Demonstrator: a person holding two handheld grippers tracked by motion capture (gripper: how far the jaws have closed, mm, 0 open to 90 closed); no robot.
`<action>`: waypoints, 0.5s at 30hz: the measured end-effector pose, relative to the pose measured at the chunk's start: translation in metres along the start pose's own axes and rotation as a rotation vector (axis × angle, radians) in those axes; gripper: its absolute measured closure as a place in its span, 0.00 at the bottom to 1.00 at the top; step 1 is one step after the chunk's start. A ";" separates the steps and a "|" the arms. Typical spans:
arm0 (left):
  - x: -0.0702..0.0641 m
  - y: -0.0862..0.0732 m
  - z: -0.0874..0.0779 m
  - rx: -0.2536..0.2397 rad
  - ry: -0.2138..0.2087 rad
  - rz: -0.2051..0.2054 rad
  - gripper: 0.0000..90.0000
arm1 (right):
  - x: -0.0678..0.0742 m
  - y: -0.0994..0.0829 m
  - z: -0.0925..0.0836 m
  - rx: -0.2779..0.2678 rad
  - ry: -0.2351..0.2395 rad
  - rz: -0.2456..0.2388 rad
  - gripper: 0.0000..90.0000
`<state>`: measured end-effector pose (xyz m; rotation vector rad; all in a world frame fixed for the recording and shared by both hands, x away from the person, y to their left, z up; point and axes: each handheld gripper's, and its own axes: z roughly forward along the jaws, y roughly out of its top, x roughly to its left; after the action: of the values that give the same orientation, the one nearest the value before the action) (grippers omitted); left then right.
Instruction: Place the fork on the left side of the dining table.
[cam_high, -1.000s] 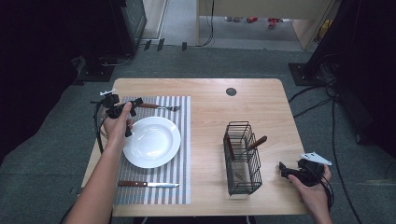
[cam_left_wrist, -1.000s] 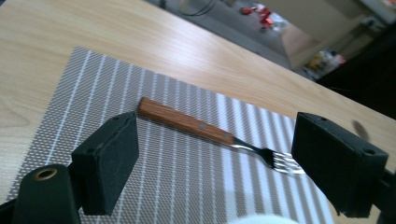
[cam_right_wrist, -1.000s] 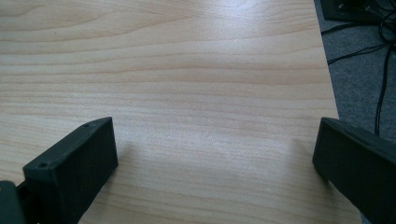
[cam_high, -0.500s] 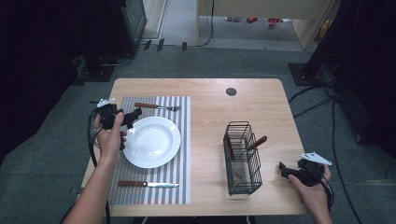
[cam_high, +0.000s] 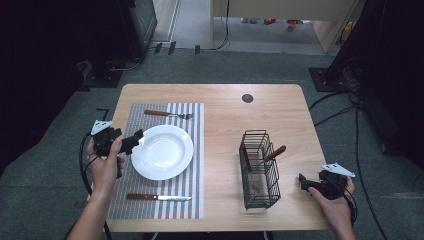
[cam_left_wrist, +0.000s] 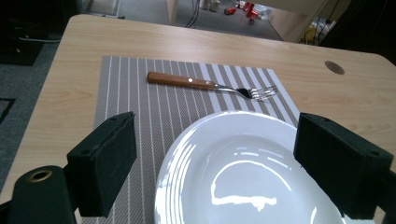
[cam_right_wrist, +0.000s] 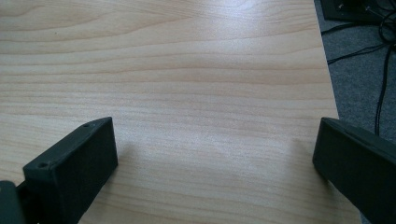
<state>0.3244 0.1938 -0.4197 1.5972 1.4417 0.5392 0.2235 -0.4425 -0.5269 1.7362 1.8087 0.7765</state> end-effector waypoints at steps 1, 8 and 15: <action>0.001 -0.002 -0.003 -0.001 0.006 0.005 0.15 | 0.000 0.000 0.000 0.000 0.000 0.000 0.00; 0.009 -0.019 -0.020 0.009 0.008 0.025 0.15 | 0.000 0.000 0.000 0.002 0.000 0.000 0.00; 0.022 -0.044 -0.032 0.023 0.018 0.029 0.15 | 0.000 0.000 0.000 0.001 -0.001 0.000 0.00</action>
<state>0.2791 0.2215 -0.4445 1.6373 1.4452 0.5565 0.2234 -0.4425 -0.5268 1.7370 1.8091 0.7750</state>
